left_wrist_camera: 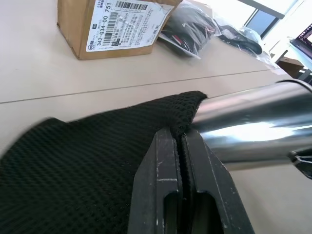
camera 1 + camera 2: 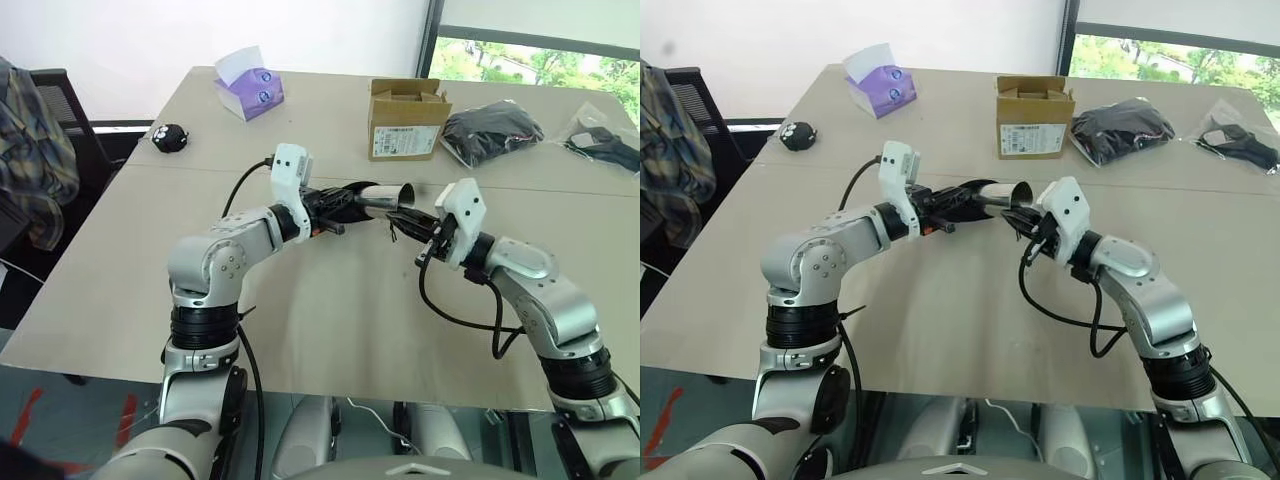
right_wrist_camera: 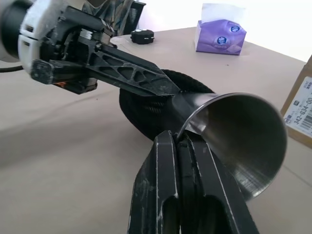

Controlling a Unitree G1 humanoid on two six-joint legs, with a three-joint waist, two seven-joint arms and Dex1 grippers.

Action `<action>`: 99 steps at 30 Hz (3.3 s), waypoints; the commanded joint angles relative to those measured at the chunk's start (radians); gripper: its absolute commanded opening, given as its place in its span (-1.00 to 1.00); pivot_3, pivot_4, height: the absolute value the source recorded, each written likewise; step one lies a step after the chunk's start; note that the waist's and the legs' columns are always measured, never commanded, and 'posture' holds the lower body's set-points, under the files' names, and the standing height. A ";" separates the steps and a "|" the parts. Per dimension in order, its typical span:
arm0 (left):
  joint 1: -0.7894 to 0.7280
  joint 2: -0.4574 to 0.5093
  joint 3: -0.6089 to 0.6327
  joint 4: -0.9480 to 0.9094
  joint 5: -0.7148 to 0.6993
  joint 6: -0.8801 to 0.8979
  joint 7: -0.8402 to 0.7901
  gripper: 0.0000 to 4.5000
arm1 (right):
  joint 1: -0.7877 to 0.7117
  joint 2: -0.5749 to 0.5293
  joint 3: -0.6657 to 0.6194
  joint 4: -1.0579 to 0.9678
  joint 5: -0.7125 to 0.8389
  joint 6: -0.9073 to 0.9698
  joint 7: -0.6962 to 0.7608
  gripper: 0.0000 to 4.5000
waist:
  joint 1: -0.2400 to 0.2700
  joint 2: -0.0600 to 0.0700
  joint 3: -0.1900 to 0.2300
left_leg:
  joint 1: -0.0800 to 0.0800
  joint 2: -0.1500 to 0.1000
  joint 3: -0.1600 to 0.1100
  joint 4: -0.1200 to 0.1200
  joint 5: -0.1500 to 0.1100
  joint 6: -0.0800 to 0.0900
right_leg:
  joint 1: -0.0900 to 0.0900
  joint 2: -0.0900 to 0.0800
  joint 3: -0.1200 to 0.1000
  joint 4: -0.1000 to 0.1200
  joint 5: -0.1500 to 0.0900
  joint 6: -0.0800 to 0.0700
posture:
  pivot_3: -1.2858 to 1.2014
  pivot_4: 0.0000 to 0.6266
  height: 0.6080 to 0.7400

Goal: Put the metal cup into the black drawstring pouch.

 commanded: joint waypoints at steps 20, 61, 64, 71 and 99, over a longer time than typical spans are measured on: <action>-0.022 -0.024 -0.002 -0.021 -0.022 -0.030 0.014 -1.00 | -0.113 0.426 -0.068 0.225 0.031 -0.013 -0.220 -0.98 | -0.022 0.000 0.000 | 0.000 0.000 -0.001 0.001 0.000 0.000 | 0.000 0.000 -0.001 0.001 0.000 0.000 | 0.03 -0.52 0.54; -0.054 -0.069 0.001 0.026 -0.039 -0.036 0.029 -1.00 | 0.023 0.015 -0.018 -0.109 0.036 -0.051 0.108 0.43 | -0.019 0.000 0.001 | -0.001 0.000 -0.003 0.003 0.000 -0.001 | -0.001 -0.001 0.001 0.005 0.000 0.000 | 0.03 -0.52 0.54; -0.058 -0.075 0.007 0.019 -0.051 -0.031 0.035 -1.00 | 0.092 0.029 -0.122 -0.152 0.182 0.020 0.086 0.43 | -0.020 0.000 0.001 | -0.001 -0.001 -0.003 0.003 0.000 -0.001 | -0.001 -0.002 0.001 0.005 0.000 0.000 | 0.03 -0.52 0.54; -0.058 -0.069 0.014 0.014 -0.061 -0.028 0.039 -1.00 | 0.127 -0.033 0.000 0.102 -0.084 -0.113 0.036 0.43 | -0.023 0.000 0.001 | 0.001 -0.002 -0.001 0.004 0.000 0.000 | 0.000 -0.001 0.002 0.008 0.000 0.000 | 0.03 -0.52 0.54; -0.070 -0.050 0.075 -0.024 -0.150 0.031 0.088 -1.00 | -0.128 0.230 -0.094 0.585 -0.212 -0.437 -0.207 -0.99 | -0.025 0.000 0.002 | 0.001 -0.001 0.000 0.005 0.000 -0.001 | -0.002 0.000 0.003 0.009 0.000 0.000 | 0.03 -0.52 0.54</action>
